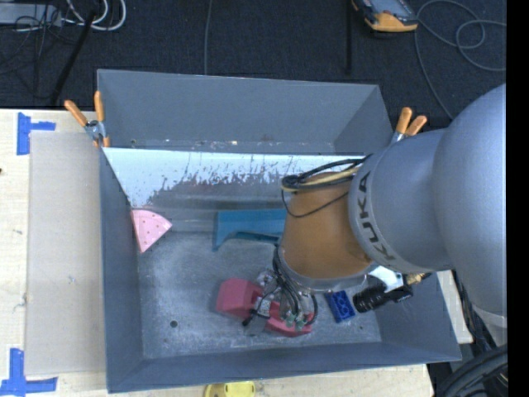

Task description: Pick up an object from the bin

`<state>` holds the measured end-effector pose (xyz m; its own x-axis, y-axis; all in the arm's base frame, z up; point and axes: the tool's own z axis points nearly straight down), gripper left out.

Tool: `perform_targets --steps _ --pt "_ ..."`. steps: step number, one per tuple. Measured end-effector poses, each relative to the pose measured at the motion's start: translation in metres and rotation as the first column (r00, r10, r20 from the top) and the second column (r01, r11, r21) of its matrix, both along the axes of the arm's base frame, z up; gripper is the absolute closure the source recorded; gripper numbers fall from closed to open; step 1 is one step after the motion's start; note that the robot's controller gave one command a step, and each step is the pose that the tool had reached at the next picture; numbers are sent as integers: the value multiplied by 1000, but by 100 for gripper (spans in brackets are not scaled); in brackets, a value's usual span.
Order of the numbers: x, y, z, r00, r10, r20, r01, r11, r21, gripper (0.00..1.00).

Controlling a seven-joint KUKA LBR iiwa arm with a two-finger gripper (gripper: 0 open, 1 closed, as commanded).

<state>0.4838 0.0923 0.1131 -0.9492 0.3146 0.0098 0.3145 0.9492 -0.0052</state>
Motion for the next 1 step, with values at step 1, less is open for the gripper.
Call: perform_targets --steps 1 --pt "-1 0 16 1000 1 -1 -1 1000 0 100"
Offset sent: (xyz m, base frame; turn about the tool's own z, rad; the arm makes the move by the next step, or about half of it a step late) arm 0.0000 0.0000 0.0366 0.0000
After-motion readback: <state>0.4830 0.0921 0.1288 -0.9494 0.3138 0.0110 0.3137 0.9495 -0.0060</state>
